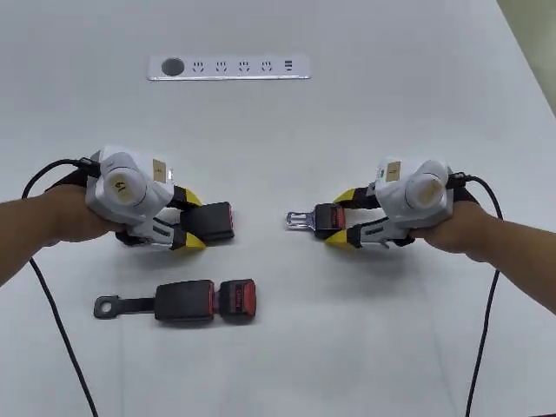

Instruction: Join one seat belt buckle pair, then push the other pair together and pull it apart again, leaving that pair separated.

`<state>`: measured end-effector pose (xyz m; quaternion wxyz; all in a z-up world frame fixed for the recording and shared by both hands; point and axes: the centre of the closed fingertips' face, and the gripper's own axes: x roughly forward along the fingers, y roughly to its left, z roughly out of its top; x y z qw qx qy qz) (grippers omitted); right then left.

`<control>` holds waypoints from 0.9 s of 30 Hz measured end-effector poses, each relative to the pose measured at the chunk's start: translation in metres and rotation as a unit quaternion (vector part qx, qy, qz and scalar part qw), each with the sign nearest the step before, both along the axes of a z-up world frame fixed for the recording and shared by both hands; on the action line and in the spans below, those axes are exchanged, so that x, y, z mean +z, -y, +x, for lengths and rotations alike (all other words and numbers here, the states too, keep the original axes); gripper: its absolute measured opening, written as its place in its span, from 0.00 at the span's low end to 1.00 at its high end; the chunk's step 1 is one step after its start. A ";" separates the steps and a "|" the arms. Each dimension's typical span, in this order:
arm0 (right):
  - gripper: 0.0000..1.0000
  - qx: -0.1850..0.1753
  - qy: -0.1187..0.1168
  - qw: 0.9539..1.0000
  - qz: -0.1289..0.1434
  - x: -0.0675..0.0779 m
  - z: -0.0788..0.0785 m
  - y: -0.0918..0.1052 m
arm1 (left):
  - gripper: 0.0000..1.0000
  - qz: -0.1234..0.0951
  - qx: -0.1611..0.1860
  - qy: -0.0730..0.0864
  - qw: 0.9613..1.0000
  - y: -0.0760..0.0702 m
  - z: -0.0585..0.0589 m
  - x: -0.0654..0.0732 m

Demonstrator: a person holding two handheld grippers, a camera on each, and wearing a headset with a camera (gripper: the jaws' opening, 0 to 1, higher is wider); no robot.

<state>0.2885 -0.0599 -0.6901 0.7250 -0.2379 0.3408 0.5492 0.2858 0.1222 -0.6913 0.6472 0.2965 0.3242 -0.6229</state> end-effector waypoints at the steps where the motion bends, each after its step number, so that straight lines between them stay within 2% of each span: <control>1: 0.34 0.003 -0.001 1.000 -0.003 -0.001 0.001 0.000 | 0.34 0.003 -0.004 0.000 1.000 0.000 0.000 -0.001; 6: 0.33 0.009 -0.004 1.000 -0.013 -0.002 0.001 -0.001 | 0.34 0.006 -0.015 -0.005 1.000 0.000 0.001 -0.003; 8: 0.33 -0.002 -0.015 1.000 -0.010 -0.001 0.000 -0.002 | 0.34 0.006 -0.016 -0.005 1.000 0.000 0.001 -0.003; 14: 0.33 0.000 -0.008 1.000 -0.017 -0.002 -0.001 -0.003 | 0.33 0.008 -0.012 -0.010 1.000 0.001 -0.001 -0.002; 27: 0.33 0.018 0.001 1.000 -0.009 -0.004 0.001 -0.032 | 0.33 0.015 -0.011 -0.014 1.000 0.000 -0.002 -0.001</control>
